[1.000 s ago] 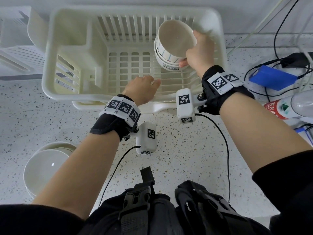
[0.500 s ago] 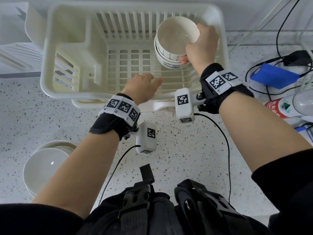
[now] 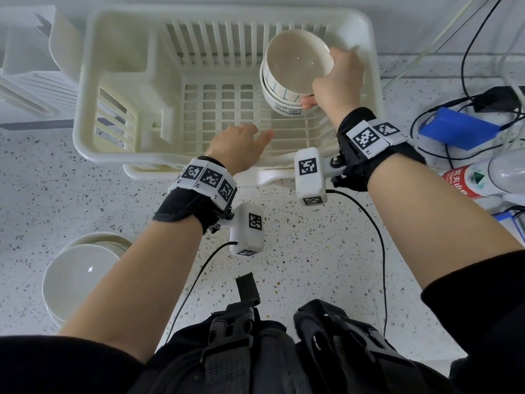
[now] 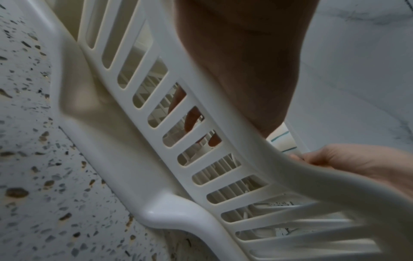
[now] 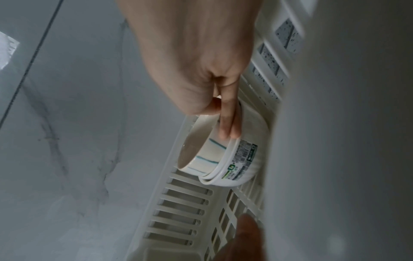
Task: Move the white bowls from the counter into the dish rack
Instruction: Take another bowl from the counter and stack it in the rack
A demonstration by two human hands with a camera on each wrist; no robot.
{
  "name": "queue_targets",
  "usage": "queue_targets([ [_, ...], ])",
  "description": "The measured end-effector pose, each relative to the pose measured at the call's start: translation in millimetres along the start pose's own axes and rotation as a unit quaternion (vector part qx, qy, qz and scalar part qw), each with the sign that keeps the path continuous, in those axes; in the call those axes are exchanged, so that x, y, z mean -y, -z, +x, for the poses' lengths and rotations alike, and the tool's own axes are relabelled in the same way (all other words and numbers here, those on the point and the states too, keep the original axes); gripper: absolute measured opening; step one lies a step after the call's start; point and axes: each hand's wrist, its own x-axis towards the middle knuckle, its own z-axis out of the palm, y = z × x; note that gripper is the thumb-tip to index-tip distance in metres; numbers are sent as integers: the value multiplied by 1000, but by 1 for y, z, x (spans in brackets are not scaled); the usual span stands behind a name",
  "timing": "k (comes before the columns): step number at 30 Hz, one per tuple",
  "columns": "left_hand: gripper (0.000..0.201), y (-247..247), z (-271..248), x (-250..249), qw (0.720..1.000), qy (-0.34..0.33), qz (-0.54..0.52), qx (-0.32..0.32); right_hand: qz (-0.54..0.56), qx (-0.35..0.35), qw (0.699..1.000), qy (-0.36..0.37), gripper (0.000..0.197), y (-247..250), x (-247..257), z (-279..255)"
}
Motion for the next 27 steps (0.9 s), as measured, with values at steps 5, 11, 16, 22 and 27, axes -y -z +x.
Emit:
queue_targets([
  [5,65,1,-2,0,1000,1,4,-9,-3,-12,1000,10,35,1,3,-2],
  [11,66,1,-2,-1,1000,3,3,-9,-19,-22,999,20,35,0,3,-3],
  [16,67,1,-2,-1,1000,5,5,-6,-39,-35,998,27,39,-1,4,-3],
  [22,61,5,-10,-4,1000,-7,6,-25,-45,-3,999,12,25,6,6,-10],
  [27,54,9,-34,-6,997,-35,-1,-68,-27,5,1000,9,44,17,10,-32],
])
